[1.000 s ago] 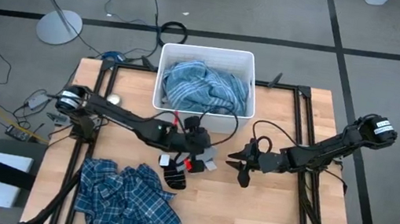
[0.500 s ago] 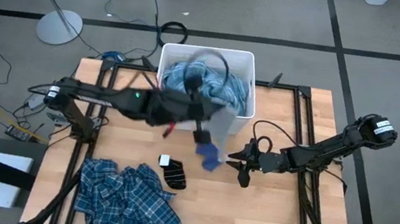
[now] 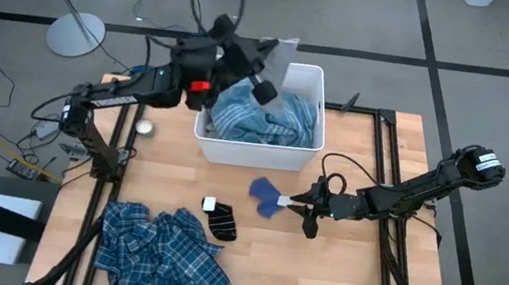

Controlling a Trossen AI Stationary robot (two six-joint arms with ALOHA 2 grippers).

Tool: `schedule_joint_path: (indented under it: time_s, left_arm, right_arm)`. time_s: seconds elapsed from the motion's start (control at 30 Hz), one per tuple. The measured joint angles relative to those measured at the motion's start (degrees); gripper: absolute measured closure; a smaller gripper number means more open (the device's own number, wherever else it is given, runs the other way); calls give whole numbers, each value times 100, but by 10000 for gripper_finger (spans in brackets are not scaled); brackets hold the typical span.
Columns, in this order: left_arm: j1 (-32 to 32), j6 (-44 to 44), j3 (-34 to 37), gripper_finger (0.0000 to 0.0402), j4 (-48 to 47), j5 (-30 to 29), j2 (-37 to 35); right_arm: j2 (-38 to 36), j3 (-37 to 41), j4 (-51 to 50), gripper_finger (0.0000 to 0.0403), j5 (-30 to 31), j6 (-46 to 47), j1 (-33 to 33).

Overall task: Sort clothes
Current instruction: Put the gray sock into the white bin

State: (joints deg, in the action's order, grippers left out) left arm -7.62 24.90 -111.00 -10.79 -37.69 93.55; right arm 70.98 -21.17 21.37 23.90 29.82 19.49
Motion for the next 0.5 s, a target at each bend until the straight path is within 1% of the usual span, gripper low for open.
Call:
schedule_joint_path:
  time_s: [0.13,0.2,0.33,0.4,0.5]
  left_arm:
    - [-164,-763,0,400,-1356,144,48]
    - [-292,-1160,19,396,-2186,535,64]
    - [-571,-1988,79,384,-3244,1419,108]
    - [-672,-2281,81,374,-3558,1801,116]
    - [-739,-2542,76,355,-3918,2194,143]
  right_arm:
    - [0,0,0,270,0,0,0]
    - [0,0,0,270,0,-2,0]
    - [0,0,-1,270,0,-1,-1]
    - [0,0,-1,270,-2,-2,-2]
    - [0,0,-2,270,-2,-2,-2]
